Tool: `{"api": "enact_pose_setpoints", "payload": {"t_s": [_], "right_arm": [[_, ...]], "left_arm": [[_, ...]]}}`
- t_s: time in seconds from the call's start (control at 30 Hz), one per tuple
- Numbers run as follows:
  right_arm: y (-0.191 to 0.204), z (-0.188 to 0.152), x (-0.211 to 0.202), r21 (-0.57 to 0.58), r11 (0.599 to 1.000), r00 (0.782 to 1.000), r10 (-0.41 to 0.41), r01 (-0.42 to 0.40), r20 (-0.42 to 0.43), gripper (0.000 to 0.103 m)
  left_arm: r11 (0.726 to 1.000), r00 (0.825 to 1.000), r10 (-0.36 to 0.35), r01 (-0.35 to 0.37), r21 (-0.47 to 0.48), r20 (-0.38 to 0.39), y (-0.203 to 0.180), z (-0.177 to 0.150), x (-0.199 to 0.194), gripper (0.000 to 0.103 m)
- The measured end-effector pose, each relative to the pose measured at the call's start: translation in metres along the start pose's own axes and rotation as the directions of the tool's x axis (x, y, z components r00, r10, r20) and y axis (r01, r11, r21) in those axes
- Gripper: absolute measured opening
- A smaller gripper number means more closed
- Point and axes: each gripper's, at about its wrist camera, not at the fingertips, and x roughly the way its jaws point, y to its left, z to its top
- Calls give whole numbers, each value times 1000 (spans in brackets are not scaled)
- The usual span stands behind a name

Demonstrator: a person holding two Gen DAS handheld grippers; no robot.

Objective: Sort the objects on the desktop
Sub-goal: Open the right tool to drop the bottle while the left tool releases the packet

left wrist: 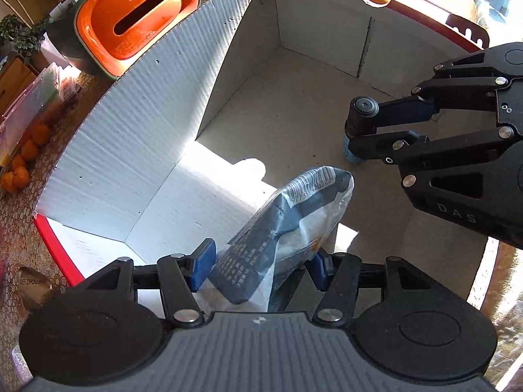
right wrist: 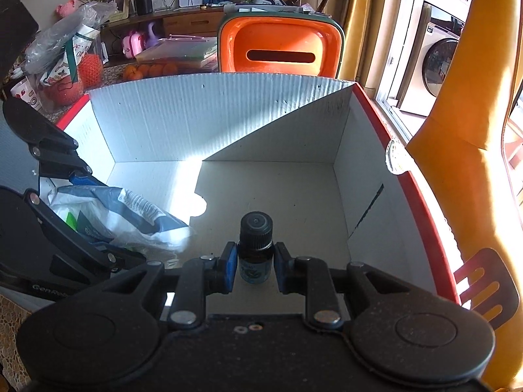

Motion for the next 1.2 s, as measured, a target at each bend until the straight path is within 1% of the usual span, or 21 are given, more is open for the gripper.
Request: {"api": "enact_pose_setpoints", "payload": {"t_s": [0.03, 0.17, 0.2, 0.33, 0.47, 0.53, 0.6, 0.63, 0.73, 0.77, 0.83, 0.87, 0.93, 1.07, 1.13, 1.2], "right_arm": [[0, 0, 0, -2, 1000, 1000, 2, -2, -1, 23], [1, 1, 0, -3, 1000, 1000, -1, 1, -3, 29], [1, 0, 1, 3, 1000, 1000, 2, -2, -4, 30], [2, -1, 0, -1, 1000, 1000, -11, 11, -6, 38], [1, -2, -4, 13, 1000, 1000, -14, 14, -4, 40], [0, -2, -7, 15, 1000, 1000, -17, 17, 1, 42], [1, -2, -11, 15, 1000, 1000, -21, 21, 7, 49], [1, -2, -14, 16, 1000, 1000, -20, 20, 14, 56], [2, -2, -22, 19, 1000, 1000, -12, 12, 28, 59], [3, -2, -24, 20, 1000, 999, -11, 11, 32, 64], [4, -2, -28, 22, 1000, 999, -10, 9, 46, 71], [5, -2, -31, 23, 1000, 999, -9, 7, 52, 71], [6, -2, -35, 27, 1000, 998, -4, 2, 60, 72], [6, -2, -44, 44, 999, 996, -6, 2, 85, 80], [6, -2, -48, 53, 999, 996, -7, 2, 93, 83], [5, -2, -54, 69, 998, 994, -11, 3, 108, 86]], "left_arm": [[1000, 1000, -3, 3, -9, 5, 1, 0, -1, 59], [1000, 1000, 4, -4, -25, 31, 3, -1, -5, 62], [1000, 999, 7, -6, -25, 42, 2, -1, -8, 64], [1000, 996, 14, -12, -19, 85, -1, -4, -15, 69], [999, 994, 21, -18, -26, 110, -1, -8, -21, 70], [999, 991, 27, -23, -30, 128, -2, -9, -25, 74], [999, 989, 24, -18, -40, 145, -1, -12, -30, 75], [999, 988, 23, -16, -47, 150, -1, -13, -32, 75], [996, 986, 15, -1, -84, 164, 3, -17, -38, 76], [995, 986, 13, 3, -96, 167, 5, -18, -40, 76], [993, 984, 11, 10, -116, 180, 7, -21, -44, 80], [992, 982, 9, 15, -125, 187, 9, -23, -45, 82], [990, 980, -8, 36, -136, 200, 11, -27, -48, 91], [988, 972, -3, 39, -149, 235, 9, -34, -57, 97], [987, 966, 13, 29, -158, 257, 9, -37, -63, 103], [985, 961, 20, 29, -172, 276, 11, -40, -68, 103]]}}
